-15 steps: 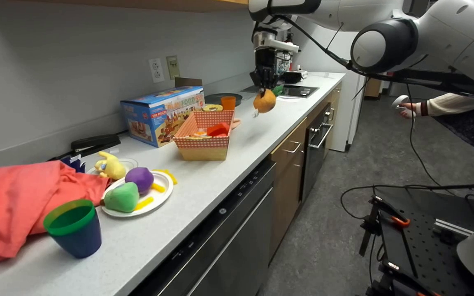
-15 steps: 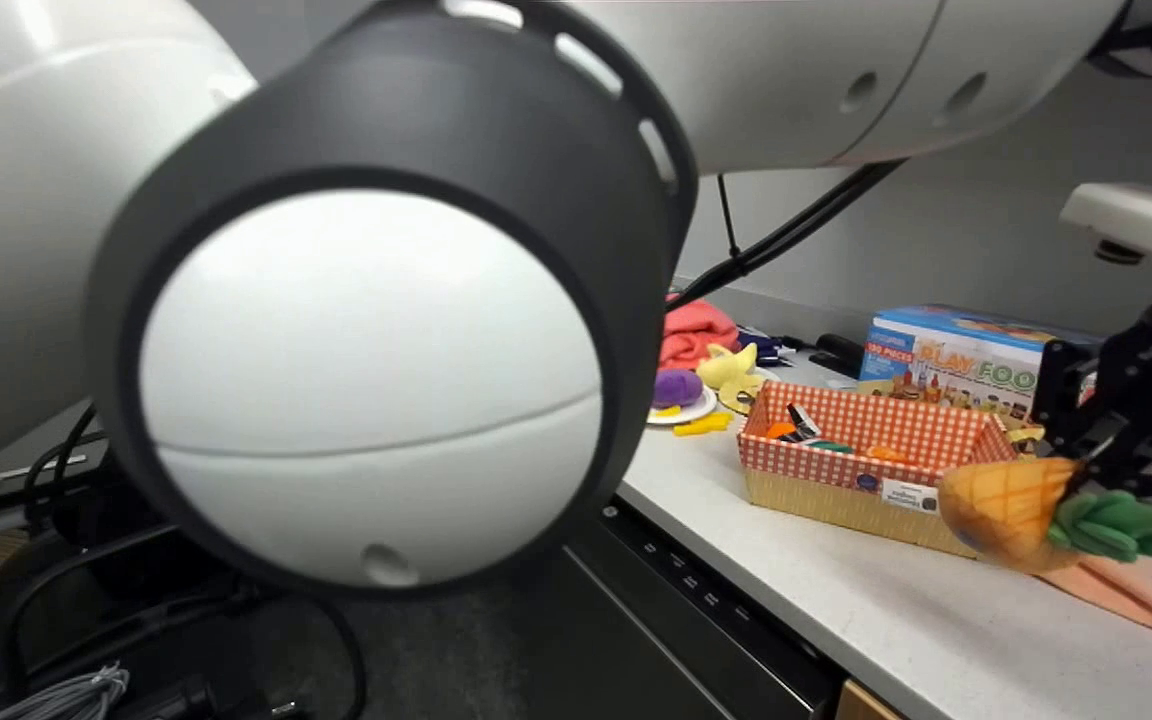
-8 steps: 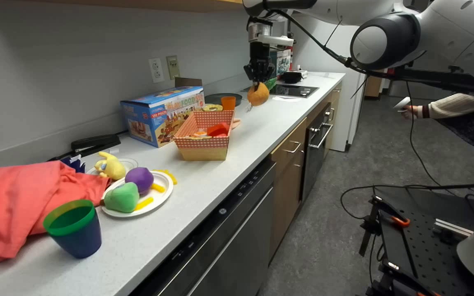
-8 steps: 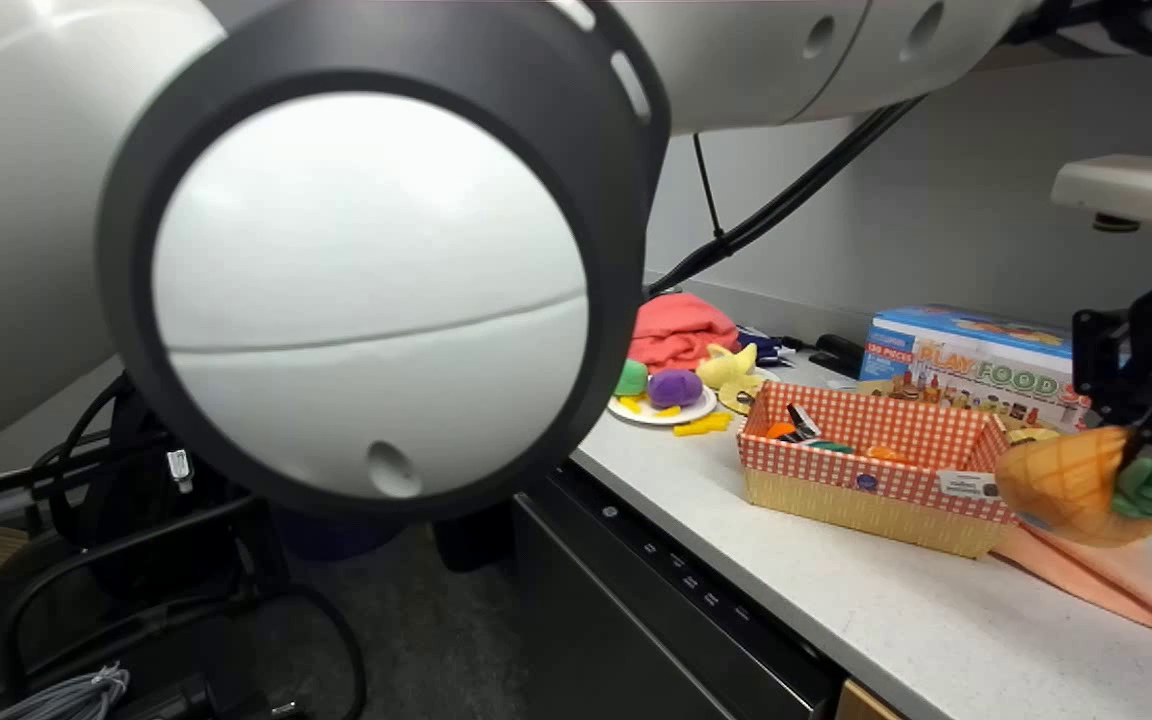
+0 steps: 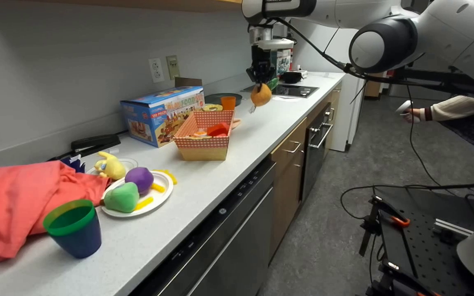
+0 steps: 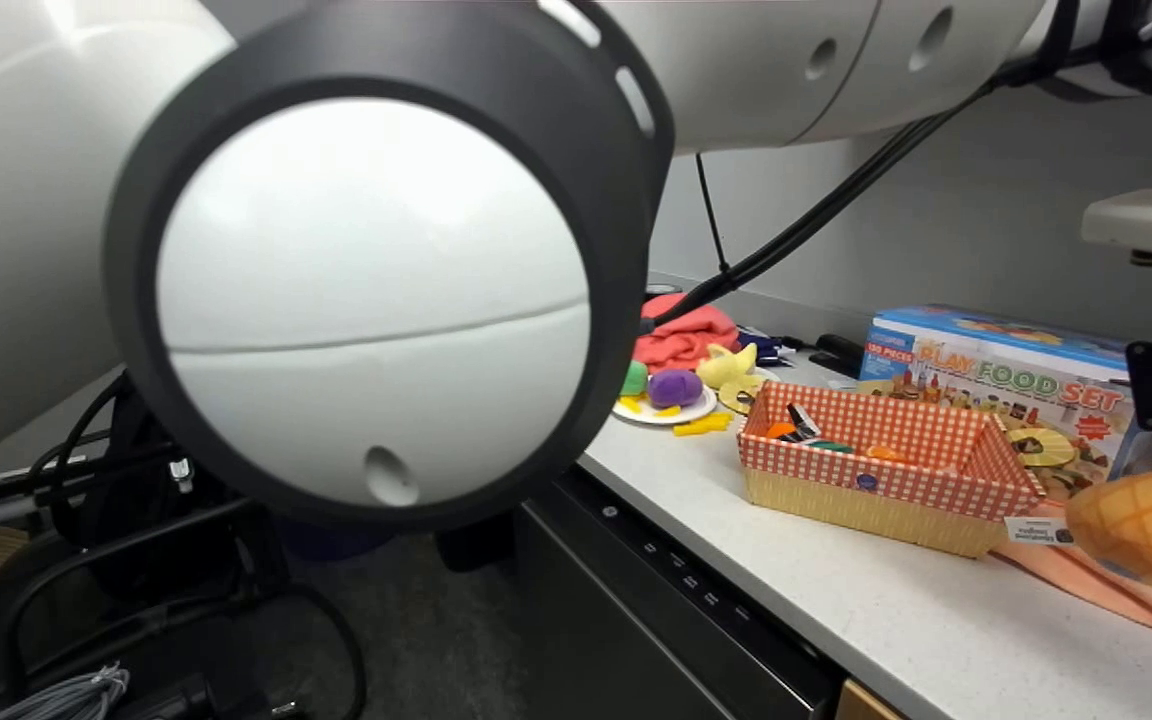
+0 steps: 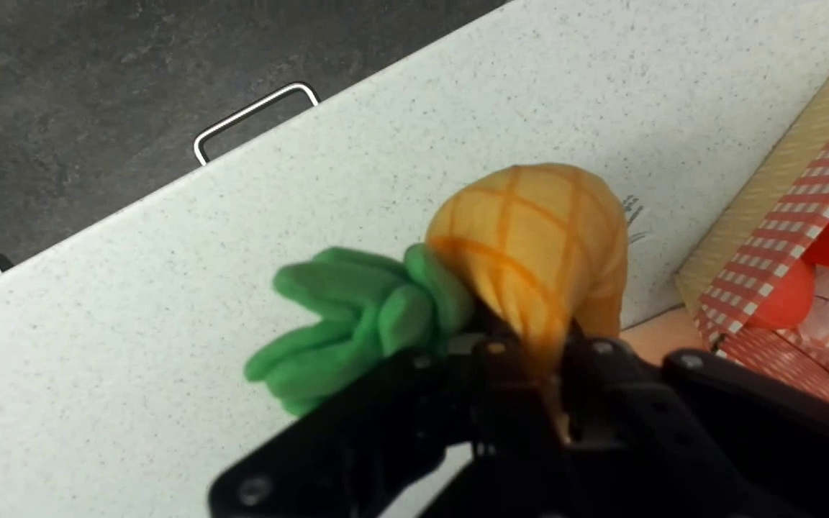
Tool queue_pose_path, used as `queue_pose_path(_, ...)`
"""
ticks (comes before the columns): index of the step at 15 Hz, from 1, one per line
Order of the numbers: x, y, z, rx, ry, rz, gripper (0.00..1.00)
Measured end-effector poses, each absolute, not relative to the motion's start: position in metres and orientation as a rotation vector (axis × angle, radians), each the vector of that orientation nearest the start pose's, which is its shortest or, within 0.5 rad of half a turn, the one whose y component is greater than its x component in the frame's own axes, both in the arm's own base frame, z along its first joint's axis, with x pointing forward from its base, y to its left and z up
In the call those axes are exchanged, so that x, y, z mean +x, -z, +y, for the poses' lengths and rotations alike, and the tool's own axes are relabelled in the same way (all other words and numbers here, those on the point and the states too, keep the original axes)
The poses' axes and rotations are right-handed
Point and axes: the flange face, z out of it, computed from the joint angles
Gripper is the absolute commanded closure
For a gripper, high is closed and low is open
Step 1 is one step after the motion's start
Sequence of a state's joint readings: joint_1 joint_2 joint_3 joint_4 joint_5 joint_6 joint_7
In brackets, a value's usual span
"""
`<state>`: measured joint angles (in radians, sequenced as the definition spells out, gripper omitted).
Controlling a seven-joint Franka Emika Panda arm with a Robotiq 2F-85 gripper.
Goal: Pick the stuffed pineapple and put it on the counter
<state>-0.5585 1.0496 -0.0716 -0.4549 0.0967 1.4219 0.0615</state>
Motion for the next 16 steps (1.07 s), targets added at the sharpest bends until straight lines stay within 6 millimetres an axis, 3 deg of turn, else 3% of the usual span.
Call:
queue_pose_path(6,0.6499,-0.4052,-0.4176,-2.925,-0.124,0.979,0.96)
queue_pose_path(7,0.6505,-0.4052,-0.4167,-2.926,-0.124,0.978,0.86)
queue_pose_path(8,0.6512,-0.4052,-0.4156,-2.926,-0.124,0.975,0.6)
queue_pose_path(10,0.6532,-0.4052,-0.4124,-2.929,-0.125,0.968,0.53)
queue_pose_path(16,0.6543,-0.4052,-0.4106,-2.93,-0.126,0.964,0.06)
